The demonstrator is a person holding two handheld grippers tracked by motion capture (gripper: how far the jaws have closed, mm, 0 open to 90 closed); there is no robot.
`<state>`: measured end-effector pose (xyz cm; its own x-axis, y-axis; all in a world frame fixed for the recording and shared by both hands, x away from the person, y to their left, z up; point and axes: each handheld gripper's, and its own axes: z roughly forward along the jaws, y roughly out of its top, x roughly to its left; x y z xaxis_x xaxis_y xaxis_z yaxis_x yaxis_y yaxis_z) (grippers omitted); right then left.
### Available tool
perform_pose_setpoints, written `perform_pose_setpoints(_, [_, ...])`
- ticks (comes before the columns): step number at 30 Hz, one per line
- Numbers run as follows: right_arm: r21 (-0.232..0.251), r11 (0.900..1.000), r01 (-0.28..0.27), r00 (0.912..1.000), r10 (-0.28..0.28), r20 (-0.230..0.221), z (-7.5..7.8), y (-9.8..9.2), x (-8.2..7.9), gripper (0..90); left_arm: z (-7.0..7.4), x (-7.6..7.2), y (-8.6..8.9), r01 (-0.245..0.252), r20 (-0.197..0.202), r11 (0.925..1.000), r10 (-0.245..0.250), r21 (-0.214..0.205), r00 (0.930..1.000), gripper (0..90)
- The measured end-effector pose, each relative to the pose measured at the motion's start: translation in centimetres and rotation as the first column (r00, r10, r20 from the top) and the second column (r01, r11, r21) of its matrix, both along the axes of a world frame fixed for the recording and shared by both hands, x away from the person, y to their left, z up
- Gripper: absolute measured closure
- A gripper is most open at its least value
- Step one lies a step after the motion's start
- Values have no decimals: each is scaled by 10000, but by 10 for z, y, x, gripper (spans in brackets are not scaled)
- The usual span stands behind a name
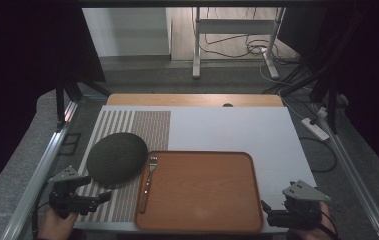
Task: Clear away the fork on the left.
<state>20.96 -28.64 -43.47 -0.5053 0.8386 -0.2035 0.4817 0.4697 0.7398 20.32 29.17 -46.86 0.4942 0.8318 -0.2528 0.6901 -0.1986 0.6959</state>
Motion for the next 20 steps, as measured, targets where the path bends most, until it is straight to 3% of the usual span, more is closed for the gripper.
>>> perform_pose_setpoints(14, [92, 10000, 32, 10000, -32, 19, 0, -1, 0, 0, 3, -17, 6, -254, 335, 9994, 246, 238, 9991, 0])
perform_pose_setpoints(20, [11, 10000, 41, 10000, -41, 4, 0, 0, 0, 0, 4, -17, 7, -313, 336, 9993, 306, 189, 9990, 0])
